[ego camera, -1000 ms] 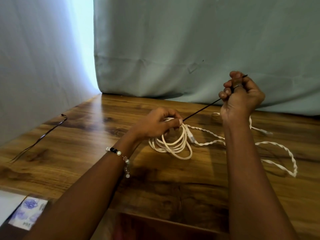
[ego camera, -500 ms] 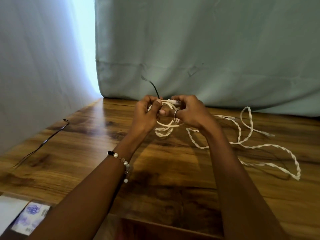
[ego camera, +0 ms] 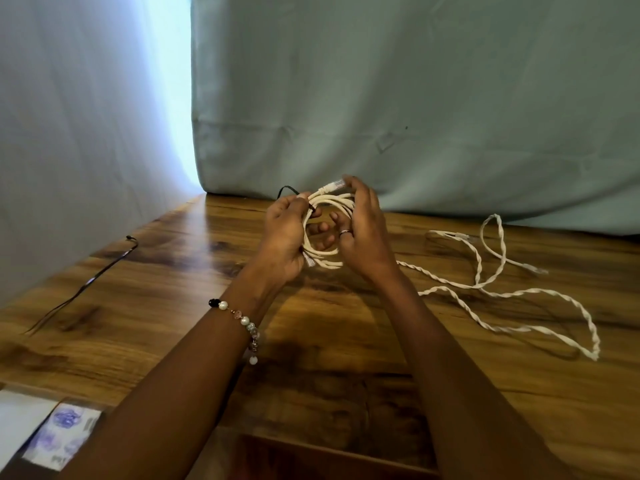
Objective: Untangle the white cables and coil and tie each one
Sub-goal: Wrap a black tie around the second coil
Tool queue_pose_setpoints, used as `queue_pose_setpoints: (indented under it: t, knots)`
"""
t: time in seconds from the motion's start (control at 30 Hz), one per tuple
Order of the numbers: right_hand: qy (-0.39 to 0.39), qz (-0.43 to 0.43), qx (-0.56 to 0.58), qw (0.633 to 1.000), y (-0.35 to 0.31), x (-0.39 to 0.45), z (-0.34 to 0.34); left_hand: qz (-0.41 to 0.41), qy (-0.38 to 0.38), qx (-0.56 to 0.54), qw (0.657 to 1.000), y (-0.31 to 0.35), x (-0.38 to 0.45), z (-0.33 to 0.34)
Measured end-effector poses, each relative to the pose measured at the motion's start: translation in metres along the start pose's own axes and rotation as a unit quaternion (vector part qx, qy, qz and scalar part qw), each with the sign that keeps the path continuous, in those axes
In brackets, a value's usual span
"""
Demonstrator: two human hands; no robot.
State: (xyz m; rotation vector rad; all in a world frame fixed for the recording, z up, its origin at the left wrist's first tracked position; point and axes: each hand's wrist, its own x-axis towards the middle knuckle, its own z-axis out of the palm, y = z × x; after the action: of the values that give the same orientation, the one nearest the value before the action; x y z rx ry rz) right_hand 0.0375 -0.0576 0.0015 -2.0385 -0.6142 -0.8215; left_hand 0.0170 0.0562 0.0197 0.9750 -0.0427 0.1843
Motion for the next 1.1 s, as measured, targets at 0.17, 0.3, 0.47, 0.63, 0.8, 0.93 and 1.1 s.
queue_pose_setpoints:
  t: [0.17, 0.3, 0.47, 0.63, 0.8, 0.93, 1.1]
  knots:
    - [-0.032, -0.017, -0.07, 0.997, -0.002, -0.004, 0.008, 0.005, 0.024, 0.02, 1.0, -0.003, -0.002, -0.001]
    - [-0.066, -0.044, -0.131, 0.988, -0.004, -0.005, 0.006, 0.003, 0.021, 0.04, 0.999, -0.002, -0.003, -0.002]
    - [-0.071, -0.049, -0.128, 0.988, 0.0, -0.005, 0.003, 0.014, 0.021, 0.101, 0.995, -0.002, 0.001, -0.006]
    - [-0.079, 0.053, 0.027, 0.995, 0.001, 0.001, -0.01, 0.08, 0.033, 0.179, 0.98, -0.002, 0.006, -0.01]
    - [0.042, 0.189, 0.177, 0.965, -0.009, 0.007, -0.031, 0.095, -0.021, 0.244, 0.965, -0.004, 0.003, -0.007]
    - [-0.024, 0.196, 0.255, 0.946, -0.015, 0.01, -0.037, 0.11, -0.078, 0.333, 0.933, -0.012, -0.003, -0.002]
    - [-0.002, 0.249, 0.324, 0.913, -0.018, 0.012, -0.04, 0.114, -0.094, 0.379, 0.914, -0.014, -0.003, -0.002]
